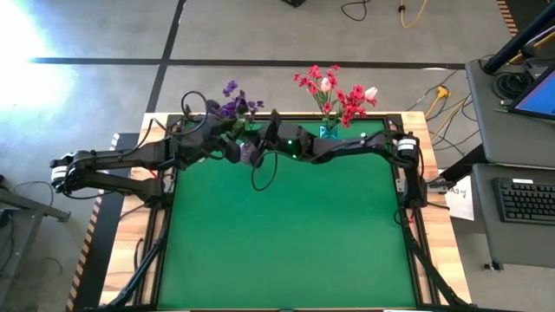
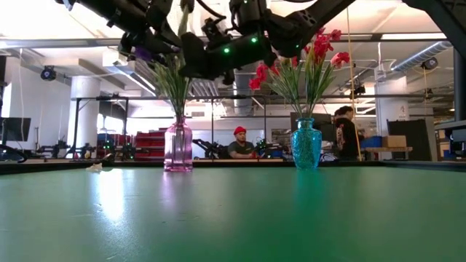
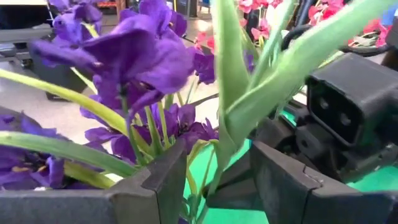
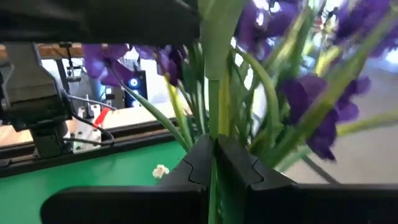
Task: Sort flowers into vase by color
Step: Put the black flower into the violet vase
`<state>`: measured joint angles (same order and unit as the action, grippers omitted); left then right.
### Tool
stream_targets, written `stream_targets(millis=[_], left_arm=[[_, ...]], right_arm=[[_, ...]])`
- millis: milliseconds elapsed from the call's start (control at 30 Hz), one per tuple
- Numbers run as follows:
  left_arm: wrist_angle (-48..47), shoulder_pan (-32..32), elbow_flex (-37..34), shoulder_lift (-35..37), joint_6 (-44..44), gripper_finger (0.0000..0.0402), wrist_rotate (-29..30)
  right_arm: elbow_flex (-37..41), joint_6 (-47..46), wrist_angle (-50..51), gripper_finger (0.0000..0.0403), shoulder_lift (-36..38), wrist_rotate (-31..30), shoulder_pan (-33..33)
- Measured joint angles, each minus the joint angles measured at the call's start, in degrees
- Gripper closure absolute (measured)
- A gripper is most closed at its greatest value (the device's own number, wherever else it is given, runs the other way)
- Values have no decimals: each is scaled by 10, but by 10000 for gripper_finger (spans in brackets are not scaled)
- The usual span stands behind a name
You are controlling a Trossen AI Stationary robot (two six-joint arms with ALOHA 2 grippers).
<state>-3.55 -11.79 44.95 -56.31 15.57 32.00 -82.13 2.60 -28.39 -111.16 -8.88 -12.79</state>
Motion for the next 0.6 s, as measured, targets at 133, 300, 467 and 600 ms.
stream_targets(millis=[133,300,467,600], left_arm=[[0,0,0,0,0,239,0],[0,0,0,0,0,239,0],[0,1,0,0,0,239,-18],[0,1,0,0,0,239,-28]], right_arm=[[0,-15,11,390,1,1,-3],[0,-27,24,390,1,1,-7],[0,-32,34,390,1,1,-10],[0,-31,47,390,1,1,-10]])
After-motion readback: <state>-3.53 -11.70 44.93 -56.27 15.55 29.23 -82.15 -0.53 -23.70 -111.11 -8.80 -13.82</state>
